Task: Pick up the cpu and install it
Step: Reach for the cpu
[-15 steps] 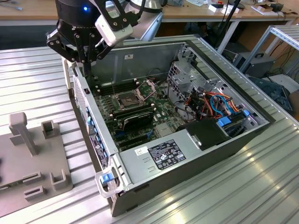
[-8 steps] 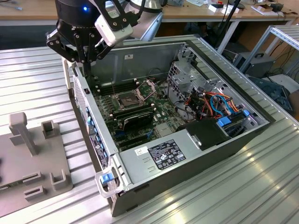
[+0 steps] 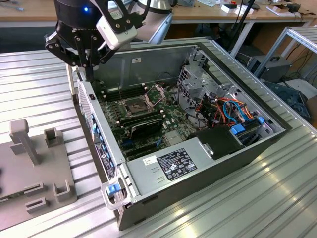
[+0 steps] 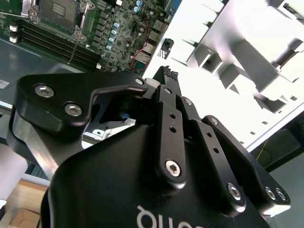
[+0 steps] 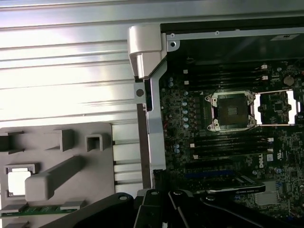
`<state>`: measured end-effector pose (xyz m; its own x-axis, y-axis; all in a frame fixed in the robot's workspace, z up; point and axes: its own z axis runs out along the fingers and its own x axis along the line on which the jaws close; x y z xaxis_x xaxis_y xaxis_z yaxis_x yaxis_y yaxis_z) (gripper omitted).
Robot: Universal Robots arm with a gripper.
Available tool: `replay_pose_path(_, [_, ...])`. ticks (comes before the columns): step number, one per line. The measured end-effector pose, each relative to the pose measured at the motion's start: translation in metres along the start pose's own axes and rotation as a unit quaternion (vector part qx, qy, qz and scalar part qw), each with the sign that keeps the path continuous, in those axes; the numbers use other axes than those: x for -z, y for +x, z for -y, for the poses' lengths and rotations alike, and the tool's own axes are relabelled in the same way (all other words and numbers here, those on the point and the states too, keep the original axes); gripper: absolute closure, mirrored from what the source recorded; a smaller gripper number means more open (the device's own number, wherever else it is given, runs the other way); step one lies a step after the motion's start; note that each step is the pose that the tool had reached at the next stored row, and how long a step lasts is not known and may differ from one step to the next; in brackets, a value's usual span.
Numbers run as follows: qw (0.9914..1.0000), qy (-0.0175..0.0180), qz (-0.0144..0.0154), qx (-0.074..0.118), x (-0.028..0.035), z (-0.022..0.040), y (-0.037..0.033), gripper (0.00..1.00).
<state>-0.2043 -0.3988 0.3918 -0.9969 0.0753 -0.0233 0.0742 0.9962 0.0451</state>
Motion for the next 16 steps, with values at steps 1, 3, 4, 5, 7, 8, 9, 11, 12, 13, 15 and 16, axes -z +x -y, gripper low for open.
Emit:
replay_pose_path(1, [1.0, 0.0, 0.0, 0.0, 0.0, 0.0001, 0.0007, 0.89])
replay_pose_path(3, [1.0, 0.0, 0.0, 0.0, 0.0, 0.0002, 0.0024, 0.89])
replay_pose_path(4, [1.0, 0.0, 0.0, 0.0, 0.0, 0.0002, 0.0029, 0.89])
replay_pose_path(5, [1.0, 0.0, 0.0, 0.0, 0.0, 0.0003, 0.0036, 0.89])
replay_pose_path(7, [1.0, 0.0, 0.0, 0.0, 0.0, 0.0004, 0.0052, 0.89])
replay_pose_path(8, [1.0, 0.0, 0.0, 0.0, 0.0, 0.0004, 0.0059, 0.89])
replay_pose_path(9, [1.0, 0.0, 0.0, 0.0, 0.0001, 0.0005, 0.0069, 0.89])
replay_pose_path(11, [1.0, 0.0, 0.0, 0.0, 0.0001, 0.0006, 0.0079, 0.89])
replay_pose_path(12, [1.0, 0.0, 0.0, 0.0, 0.0001, 0.0007, 0.0088, 0.89])
replay_pose_path(13, [1.0, 0.0, 0.0, 0.0, 0.0001, 0.0007, 0.0093, 0.89])
replay_pose_path(15, [1.0, 0.0, 0.0, 0.0, 0.0001, 0.0008, 0.0105, 0.89])
replay_pose_path(16, [1.0, 0.0, 0.0, 0.0, 0.0001, 0.0008, 0.011, 0.89])
